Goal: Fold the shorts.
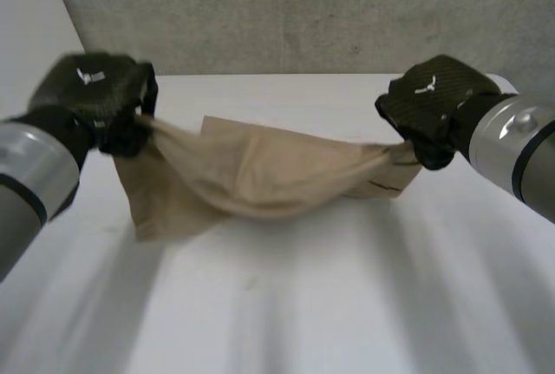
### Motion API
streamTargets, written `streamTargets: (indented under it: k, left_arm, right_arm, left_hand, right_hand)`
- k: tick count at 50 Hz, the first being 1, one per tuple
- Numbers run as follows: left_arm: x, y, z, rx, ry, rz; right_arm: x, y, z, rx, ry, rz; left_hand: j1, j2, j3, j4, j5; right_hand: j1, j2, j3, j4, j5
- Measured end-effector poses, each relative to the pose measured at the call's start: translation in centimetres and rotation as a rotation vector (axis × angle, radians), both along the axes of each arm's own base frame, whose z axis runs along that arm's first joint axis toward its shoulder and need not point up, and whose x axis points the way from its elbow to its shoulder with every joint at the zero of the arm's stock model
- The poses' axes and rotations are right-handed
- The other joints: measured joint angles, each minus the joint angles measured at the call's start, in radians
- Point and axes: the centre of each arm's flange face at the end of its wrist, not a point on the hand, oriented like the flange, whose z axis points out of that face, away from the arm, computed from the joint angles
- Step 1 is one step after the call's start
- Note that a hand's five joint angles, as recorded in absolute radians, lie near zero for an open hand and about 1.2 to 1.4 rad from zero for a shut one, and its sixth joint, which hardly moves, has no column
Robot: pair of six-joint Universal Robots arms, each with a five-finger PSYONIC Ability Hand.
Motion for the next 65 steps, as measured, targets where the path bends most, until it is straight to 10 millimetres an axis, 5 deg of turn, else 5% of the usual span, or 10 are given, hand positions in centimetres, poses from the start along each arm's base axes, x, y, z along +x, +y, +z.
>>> streamTargets:
  k: [13,20,28,32,35,54,61,65]
  left_arm:
    - [-1.0,-2.7,-8.5,0.252,-0.125,0.008]
    - [-2.2,-5.6,-10.9,0.235,-0.124,0.011]
    - [-4.5,-10.4,-8.7,0.018,-0.053,0.015]
    - [-4.9,-10.2,-8.6,0.0,-0.068,0.002]
    - [-4.9,-9.6,-9.3,0.019,-0.085,-0.005]
    - [-4.0,-8.6,-11.9,0.109,-0.133,0.002]
    - [-4.0,-8.7,-12.0,0.111,-0.136,0.002]
    - [-4.0,-8.9,-11.9,0.103,-0.132,0.002]
  right_arm:
    - [1.3,-2.9,-8.4,0.233,0.099,-0.014]
    - [2.4,-5.5,-11.8,0.258,0.102,-0.026]
    - [4.4,-9.1,-9.7,0.089,-0.06,-0.059]
    - [4.1,-8.2,-10.3,0.188,-0.046,-0.067]
    - [3.7,-7.4,-11.2,0.285,-0.008,-0.076]
    - [2.8,-6.7,-12.6,0.452,0.056,-0.062]
    - [2.6,-5.8,-11.0,0.486,0.046,-0.044]
    - [2.0,-5.2,-8.1,0.453,-0.019,-0.059]
  left_hand:
    - [0.0,0.0,0.0,0.0,0.0]
    - [0.0,0.0,0.0,0.0,0.0]
    - [0.0,0.0,0.0,0.0,0.0]
    - [0.0,0.0,0.0,0.0,0.0]
    - [0.0,0.0,0.0,0.0,0.0]
    - [0.0,0.0,0.0,0.0,0.0]
    - [0.0,0.0,0.0,0.0,0.0]
    - [0.0,0.0,0.0,0.0,0.0]
  right_hand:
    - [0.012,0.0,0.0,0.0,0.009]
    - [0.013,0.0,0.0,0.0,0.011]
    - [0.013,-0.003,-0.003,-0.004,0.012]
    - [-0.073,-0.154,-0.148,-0.159,-0.102]
    - [-0.411,-0.539,-0.538,-0.547,-0.501]
    - [-0.555,-0.71,-0.723,-0.736,-0.699]
    - [-0.555,-0.71,-0.723,-0.736,-0.699]
    - [-0.585,-0.735,-0.752,-0.768,-0.732]
